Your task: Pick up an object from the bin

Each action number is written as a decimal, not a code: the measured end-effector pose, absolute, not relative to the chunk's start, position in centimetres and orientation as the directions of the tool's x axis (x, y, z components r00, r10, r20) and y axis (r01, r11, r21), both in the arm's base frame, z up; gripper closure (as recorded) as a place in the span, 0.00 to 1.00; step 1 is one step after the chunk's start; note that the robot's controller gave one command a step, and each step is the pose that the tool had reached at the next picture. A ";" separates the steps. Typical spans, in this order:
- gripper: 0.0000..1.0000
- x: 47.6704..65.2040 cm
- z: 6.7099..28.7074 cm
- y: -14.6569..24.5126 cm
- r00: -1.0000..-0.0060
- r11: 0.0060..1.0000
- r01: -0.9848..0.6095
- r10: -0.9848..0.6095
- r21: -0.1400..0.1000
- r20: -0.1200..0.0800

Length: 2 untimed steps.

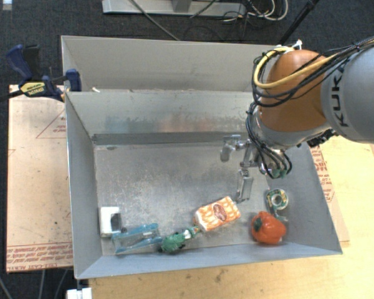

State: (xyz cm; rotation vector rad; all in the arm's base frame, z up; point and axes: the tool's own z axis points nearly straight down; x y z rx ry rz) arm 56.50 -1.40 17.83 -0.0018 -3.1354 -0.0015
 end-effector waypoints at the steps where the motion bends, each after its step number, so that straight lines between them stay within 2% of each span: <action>1: 0.00 56.6 18.3 -1.4 -1.000 1.000 0.001 0.001 0.001 -0.001; 2: 0.00 55.5 14.8 -1.3 -0.992 0.992 -0.123 -0.123 0.000 -0.004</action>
Offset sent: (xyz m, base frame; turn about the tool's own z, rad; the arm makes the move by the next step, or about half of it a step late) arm -0.0376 0.0009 -0.1083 -0.3849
